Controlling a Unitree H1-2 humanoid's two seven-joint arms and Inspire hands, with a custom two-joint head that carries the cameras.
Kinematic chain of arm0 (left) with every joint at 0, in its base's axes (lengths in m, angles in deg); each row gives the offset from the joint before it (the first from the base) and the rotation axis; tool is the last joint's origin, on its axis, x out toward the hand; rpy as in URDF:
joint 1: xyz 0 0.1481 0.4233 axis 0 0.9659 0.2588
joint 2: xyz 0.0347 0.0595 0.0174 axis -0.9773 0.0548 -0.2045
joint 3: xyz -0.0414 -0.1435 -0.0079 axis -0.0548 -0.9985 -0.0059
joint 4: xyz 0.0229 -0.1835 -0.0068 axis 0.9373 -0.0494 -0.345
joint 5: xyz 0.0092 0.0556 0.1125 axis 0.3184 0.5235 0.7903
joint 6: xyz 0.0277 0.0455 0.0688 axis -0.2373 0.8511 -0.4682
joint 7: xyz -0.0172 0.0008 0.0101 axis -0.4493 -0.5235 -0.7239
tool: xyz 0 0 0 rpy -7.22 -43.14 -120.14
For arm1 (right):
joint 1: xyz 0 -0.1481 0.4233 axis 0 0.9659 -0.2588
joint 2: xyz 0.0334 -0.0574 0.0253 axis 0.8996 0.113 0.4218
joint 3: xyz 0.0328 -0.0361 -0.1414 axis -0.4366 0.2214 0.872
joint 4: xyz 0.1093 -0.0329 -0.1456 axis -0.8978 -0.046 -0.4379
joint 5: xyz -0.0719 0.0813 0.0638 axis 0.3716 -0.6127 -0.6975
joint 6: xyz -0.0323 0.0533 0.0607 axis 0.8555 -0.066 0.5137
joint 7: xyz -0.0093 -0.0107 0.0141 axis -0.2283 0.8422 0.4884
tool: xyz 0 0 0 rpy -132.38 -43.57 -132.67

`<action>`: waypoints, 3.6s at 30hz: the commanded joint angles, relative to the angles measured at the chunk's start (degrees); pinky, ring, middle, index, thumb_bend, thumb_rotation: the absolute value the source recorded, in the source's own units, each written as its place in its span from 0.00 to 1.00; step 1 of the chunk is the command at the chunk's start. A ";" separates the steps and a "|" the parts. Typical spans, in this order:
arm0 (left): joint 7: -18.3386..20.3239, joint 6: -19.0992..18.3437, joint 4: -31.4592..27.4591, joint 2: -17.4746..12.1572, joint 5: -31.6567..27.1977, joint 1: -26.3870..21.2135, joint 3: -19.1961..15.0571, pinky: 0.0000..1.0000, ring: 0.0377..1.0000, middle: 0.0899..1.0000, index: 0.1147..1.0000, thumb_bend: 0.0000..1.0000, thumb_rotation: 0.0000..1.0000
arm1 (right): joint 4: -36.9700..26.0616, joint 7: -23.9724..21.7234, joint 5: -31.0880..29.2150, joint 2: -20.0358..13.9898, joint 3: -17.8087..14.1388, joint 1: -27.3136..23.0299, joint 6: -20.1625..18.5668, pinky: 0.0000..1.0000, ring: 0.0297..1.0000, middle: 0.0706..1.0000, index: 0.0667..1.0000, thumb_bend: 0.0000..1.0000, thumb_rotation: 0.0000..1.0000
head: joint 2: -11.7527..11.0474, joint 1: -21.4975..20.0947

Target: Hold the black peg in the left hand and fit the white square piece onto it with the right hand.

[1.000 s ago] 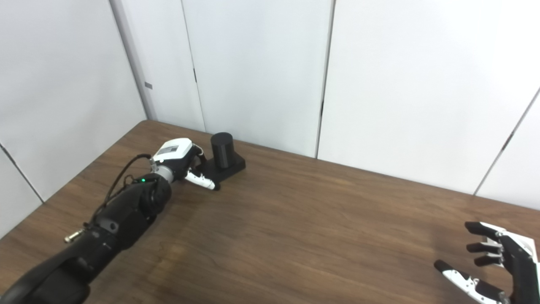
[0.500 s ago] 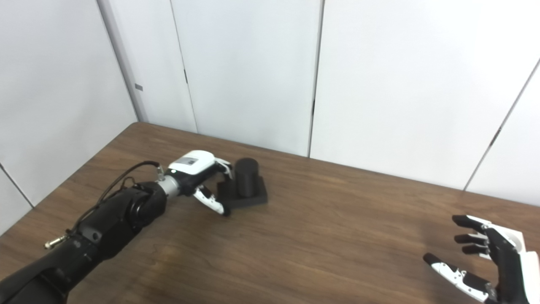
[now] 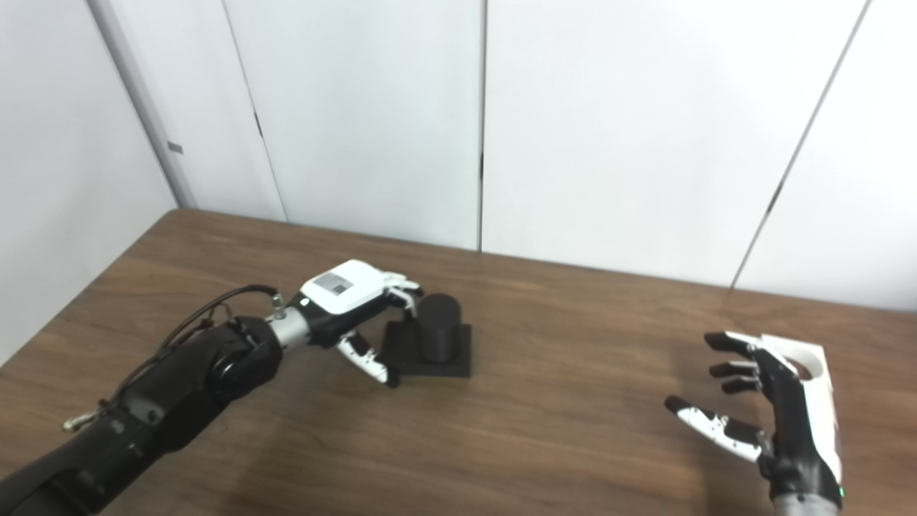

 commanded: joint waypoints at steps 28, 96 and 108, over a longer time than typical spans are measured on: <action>7.22 4.13 2.45 3.73 6.20 -0.17 16.83 0.81 0.87 0.85 0.43 0.52 0.08 | -6.85 -2.23 5.36 -6.41 -0.25 -3.55 -0.11 0.54 0.65 0.71 0.66 0.62 0.02 | -0.57 -16.67; -6.91 7.65 7.44 -4.15 1.45 -0.89 26.28 0.81 0.83 0.84 0.43 0.52 0.07 | 25.50 -27.35 25.99 -22.31 17.04 -33.89 -20.44 0.75 0.89 0.94 0.84 0.86 0.09 | -8.72 -34.46; -3.65 7.66 3.61 -5.13 0.65 0.49 23.69 0.79 0.82 0.83 0.43 0.52 0.06 | 28.14 -27.10 25.87 -22.52 19.21 -33.86 -20.62 0.74 0.86 0.91 0.81 0.84 0.10 | -7.92 -34.76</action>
